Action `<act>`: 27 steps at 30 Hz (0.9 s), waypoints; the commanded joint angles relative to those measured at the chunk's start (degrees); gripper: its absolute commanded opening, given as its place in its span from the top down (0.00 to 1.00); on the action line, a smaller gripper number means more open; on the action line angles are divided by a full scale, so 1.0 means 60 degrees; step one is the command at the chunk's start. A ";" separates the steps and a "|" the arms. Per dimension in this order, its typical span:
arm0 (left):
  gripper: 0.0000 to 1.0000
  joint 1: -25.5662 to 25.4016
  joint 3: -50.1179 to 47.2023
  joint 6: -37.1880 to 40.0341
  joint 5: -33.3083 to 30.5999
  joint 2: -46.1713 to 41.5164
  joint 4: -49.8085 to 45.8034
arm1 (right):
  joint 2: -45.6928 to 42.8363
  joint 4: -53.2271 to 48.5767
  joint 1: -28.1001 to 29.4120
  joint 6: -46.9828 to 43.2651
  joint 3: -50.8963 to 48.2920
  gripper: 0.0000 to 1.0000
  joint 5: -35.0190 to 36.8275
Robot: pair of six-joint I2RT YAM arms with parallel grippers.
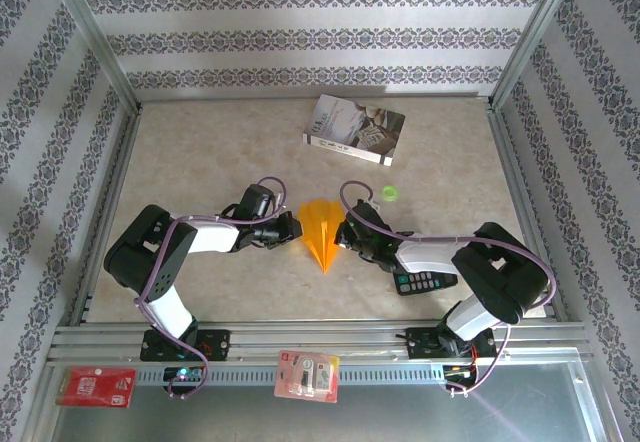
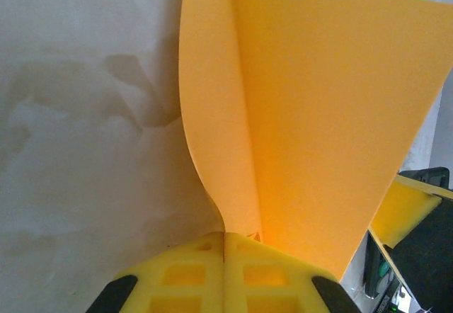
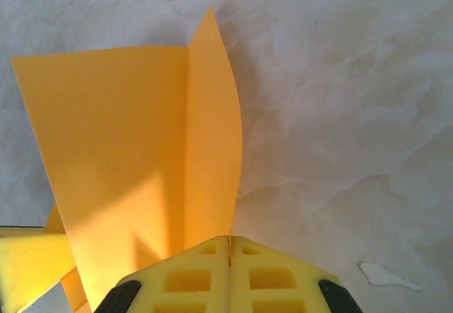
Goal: Fold a paper plane with a square sheet of paper (pick it up from the middle)
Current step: Turn over a paper plane at the center of the table.
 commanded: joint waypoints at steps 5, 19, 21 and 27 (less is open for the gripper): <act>0.87 0.0115 -0.0010 -0.0096 0.0194 0.0063 0.0394 | 0.0016 0.0275 -0.0086 0.0058 -0.0278 0.94 -0.0099; 0.63 0.0175 0.0103 0.0007 0.0380 -0.0300 0.0315 | -0.0740 0.0152 -0.0312 -0.0060 -0.0438 0.71 -0.0250; 0.59 0.0226 0.0123 0.0056 0.0331 -0.0416 0.0229 | -0.0921 0.0076 -0.0390 -0.0120 -0.0465 0.68 -0.0276; 0.51 0.0391 0.0320 0.0345 0.0260 -0.0818 -0.0213 | -0.1427 -0.0237 -0.0746 -0.0385 -0.0454 0.62 -0.0397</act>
